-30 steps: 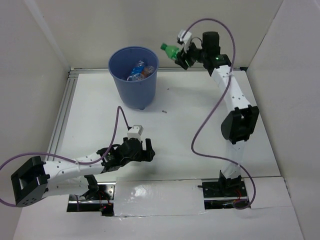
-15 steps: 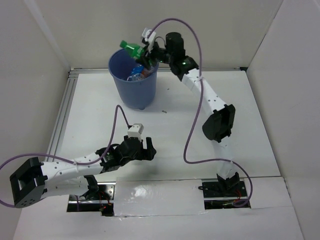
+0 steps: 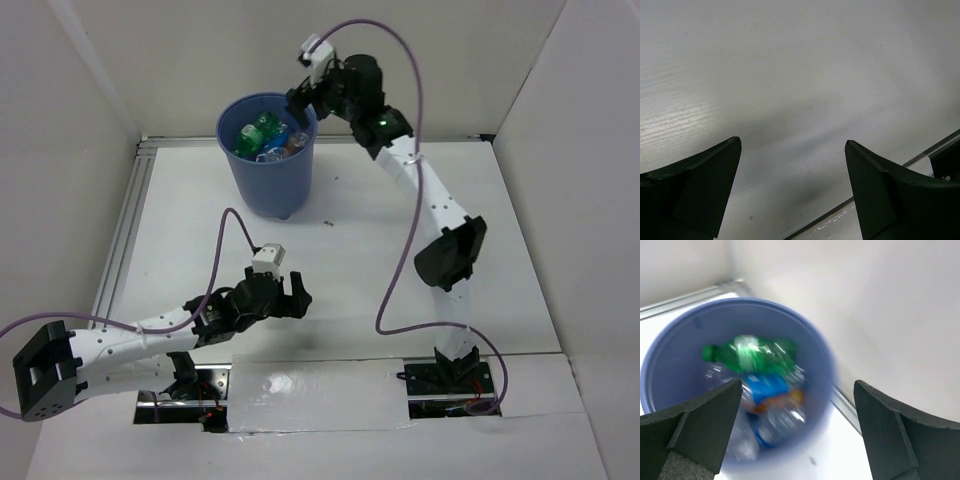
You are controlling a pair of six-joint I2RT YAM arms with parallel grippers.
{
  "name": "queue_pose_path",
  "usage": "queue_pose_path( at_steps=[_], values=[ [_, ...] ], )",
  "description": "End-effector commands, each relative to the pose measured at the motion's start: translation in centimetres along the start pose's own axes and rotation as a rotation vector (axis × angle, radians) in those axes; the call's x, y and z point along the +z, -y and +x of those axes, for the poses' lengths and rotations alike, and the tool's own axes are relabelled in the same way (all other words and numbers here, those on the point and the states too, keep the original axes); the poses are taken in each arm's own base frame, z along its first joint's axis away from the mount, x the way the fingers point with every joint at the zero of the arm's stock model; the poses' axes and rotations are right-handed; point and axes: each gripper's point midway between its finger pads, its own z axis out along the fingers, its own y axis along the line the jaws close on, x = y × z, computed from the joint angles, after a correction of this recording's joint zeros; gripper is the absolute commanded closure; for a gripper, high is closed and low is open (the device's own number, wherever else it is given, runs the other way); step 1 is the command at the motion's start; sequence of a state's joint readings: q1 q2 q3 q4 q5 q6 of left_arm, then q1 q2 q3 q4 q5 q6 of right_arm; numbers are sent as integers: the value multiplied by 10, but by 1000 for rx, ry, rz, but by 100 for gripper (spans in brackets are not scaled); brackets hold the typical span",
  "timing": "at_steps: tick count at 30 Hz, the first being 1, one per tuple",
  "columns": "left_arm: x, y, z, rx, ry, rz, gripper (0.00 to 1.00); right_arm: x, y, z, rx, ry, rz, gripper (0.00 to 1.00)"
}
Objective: Put the plastic bottles in the bin
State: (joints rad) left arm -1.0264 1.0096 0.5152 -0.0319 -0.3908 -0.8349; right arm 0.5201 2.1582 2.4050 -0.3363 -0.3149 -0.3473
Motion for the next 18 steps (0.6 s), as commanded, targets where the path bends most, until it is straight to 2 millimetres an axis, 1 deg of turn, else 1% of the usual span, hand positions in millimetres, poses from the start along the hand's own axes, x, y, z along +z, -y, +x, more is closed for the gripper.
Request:
queue_pose_path(
  at_steps=[1,2,3,4,5,6,7,8,9,10,11,12,13,14,15,16,17,18],
  values=[
    [-11,28,-43,27,107,64,2,-89,74,-34,52,-50,286,1],
    [-13,29,-46,42,108,64,0,-116,83,-26,66,-114,342,1],
    [-14,30,-49,68,109,63,0,-124,81,19,96,-232,348,1],
    [-20,37,-60,72,128,77,0,-143,92,41,100,-297,388,1],
    [-21,34,-61,91,126,62,0,-173,96,36,99,-311,441,1],
    [-25,40,-71,101,148,79,0,-194,100,85,161,-424,507,1],
    [-25,37,-68,118,138,69,0,-210,98,99,181,-460,533,1],
    [-29,39,-73,124,147,75,0,-237,95,87,182,-436,576,1],
    [-29,37,-74,123,155,64,0,-250,87,98,194,-465,595,1],
    [-30,36,-80,127,162,55,0,-265,71,138,240,-541,593,0],
    [-31,39,-84,132,171,61,0,-279,64,148,258,-560,602,0],
    [-31,34,-84,133,166,46,0,-297,54,136,256,-514,617,0],
    [-32,33,-90,126,177,33,0,-311,39,171,287,-579,617,0],
    [-34,35,-93,125,180,36,0,-323,34,182,296,-601,627,0],
    [-33,33,-94,130,178,35,0,-338,28,177,298,-562,650,0],
    [-33,35,-96,132,175,32,0,-346,22,187,296,-572,662,0],
    [-34,35,-102,124,186,31,0,-361,10,218,326,-626,675,0],
    [-32,32,-98,131,170,19,0,-370,6,213,322,-576,687,0]
  ],
)
